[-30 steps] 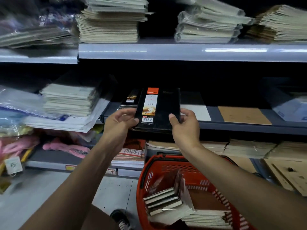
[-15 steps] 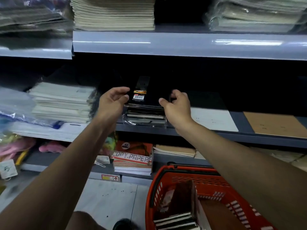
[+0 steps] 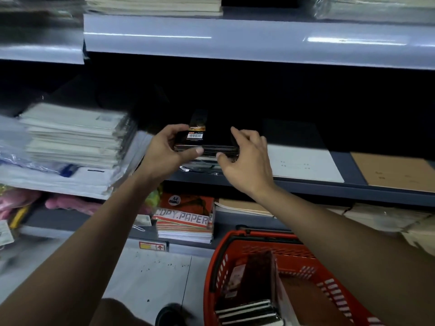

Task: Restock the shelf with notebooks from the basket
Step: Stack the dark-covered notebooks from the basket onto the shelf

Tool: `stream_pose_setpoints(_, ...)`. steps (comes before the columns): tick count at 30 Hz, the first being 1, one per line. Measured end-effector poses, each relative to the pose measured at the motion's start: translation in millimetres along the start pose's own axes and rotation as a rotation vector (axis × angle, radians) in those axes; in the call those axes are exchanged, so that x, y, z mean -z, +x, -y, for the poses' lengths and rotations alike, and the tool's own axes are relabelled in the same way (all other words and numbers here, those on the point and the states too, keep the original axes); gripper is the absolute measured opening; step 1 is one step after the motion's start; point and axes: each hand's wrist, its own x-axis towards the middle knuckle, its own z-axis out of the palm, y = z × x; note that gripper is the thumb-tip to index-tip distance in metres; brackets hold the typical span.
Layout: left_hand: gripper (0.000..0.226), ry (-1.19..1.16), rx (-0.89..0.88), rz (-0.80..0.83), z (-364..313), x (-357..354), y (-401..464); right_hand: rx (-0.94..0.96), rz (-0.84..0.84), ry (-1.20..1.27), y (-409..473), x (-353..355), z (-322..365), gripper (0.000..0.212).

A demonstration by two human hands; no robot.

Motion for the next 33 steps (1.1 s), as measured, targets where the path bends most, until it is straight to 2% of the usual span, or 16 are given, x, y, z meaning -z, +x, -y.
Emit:
stream_pose_setpoints(8, 0.062, 0.368, -0.058, -0.178, 4.9, -1.3, -4.6, 0.002, 0.061, -0.013, -7.6, 11.4, 6.2, 0.068)
stream_pose_setpoints(13, 0.075, 0.57, -0.07, -0.272, -3.4, -7.7, -18.3, -0.017, 0.135, -0.026, -17.1, 26.4, 8.5, 0.071)
stream_pose_setpoints(18, 0.062, 0.618, -0.104, -0.33, -11.3, -6.4, -38.3, -0.055, 0.117, -0.034, -38.6, 46.7, 4.5, 0.064)
stream_pose_setpoints(27, 0.04, 0.614, -0.193, -0.294, -50.8, -15.4, -91.0, -0.067, 0.126, -0.038, -76.5, 79.5, 1.1, 0.055)
stream_pose_setpoints(33, 0.035, 0.554, -0.08, -0.19, -37.7, -46.4, -134.0, -0.15, 0.165, -0.025, -114.1, 81.7, -16.5, 0.044)
